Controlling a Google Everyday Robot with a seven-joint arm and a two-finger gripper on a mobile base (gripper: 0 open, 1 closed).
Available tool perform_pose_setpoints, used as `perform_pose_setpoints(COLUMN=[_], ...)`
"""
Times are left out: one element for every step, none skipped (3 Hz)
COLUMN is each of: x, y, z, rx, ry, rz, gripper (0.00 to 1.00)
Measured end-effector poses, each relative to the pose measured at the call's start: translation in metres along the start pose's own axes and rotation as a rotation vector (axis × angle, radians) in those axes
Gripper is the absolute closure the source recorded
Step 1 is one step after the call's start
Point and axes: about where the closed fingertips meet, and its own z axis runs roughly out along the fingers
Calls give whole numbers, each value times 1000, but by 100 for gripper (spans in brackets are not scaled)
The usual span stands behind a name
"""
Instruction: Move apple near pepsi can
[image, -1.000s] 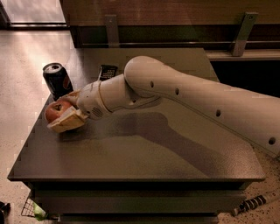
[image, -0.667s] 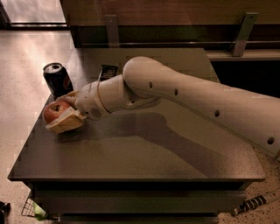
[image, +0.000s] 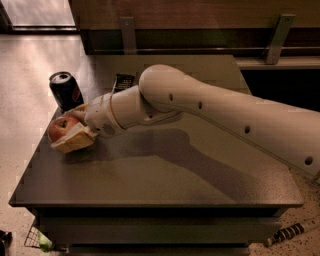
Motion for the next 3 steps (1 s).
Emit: perform_pose_setpoints(x=[-1,-2,-2], y=[2,3,3], z=[2,3,3], rx=[-4,-7,-7], ry=[0,0,0], rz=[-3,-5,-5], gripper=[10,0,0])
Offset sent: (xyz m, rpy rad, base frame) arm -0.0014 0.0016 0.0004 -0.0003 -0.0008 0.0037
